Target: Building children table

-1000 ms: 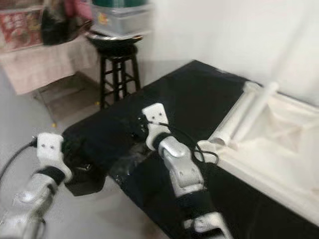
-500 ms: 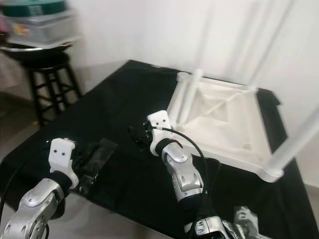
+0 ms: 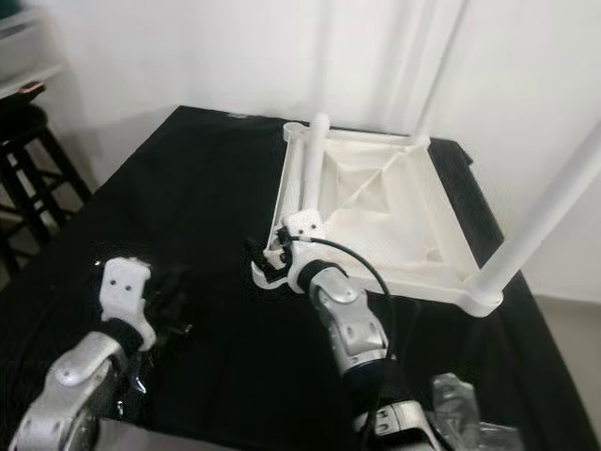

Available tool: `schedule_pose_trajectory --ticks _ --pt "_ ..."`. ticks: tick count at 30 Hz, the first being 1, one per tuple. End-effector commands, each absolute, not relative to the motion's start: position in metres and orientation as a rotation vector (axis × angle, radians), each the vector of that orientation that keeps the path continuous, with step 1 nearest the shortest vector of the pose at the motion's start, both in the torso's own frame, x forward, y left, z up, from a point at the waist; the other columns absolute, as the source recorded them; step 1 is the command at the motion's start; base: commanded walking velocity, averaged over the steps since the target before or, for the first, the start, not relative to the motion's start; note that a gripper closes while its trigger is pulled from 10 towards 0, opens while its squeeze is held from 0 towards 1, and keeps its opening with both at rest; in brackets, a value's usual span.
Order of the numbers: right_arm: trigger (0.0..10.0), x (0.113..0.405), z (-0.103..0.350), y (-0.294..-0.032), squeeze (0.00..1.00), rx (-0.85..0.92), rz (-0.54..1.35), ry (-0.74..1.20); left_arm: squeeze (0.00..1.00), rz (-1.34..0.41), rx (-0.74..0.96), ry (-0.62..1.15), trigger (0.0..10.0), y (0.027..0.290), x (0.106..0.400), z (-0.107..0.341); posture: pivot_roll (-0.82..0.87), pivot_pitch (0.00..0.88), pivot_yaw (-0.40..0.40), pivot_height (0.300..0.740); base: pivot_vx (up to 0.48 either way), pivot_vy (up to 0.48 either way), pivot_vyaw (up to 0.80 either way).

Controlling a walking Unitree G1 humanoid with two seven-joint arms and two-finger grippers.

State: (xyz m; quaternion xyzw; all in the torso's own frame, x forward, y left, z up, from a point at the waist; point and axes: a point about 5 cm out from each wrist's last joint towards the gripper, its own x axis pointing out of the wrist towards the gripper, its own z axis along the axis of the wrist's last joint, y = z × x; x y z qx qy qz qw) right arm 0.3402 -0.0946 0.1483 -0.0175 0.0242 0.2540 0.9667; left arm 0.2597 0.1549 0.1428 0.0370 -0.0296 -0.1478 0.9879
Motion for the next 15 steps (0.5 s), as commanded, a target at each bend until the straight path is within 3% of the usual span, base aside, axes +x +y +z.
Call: schedule_pose_trajectory --ticks 1,15 --pt "10.0 0.3412 0.1505 -0.0949 0.00 -0.033 0.517 0.034 0.00 -0.305 0.093 -0.059 10.0 0.1542 0.2589 0.1423 0.01 0.000 -0.066 0.740 0.000 0.000 -0.80" --pt "10.0 0.3418 0.1504 -0.0932 0.00 -0.022 0.528 0.038 0.00 -0.318 0.120 -0.059 10.0 0.1540 0.2594 0.1428 0.02 0.000 -0.061 0.740 0.000 0.000 -0.80"
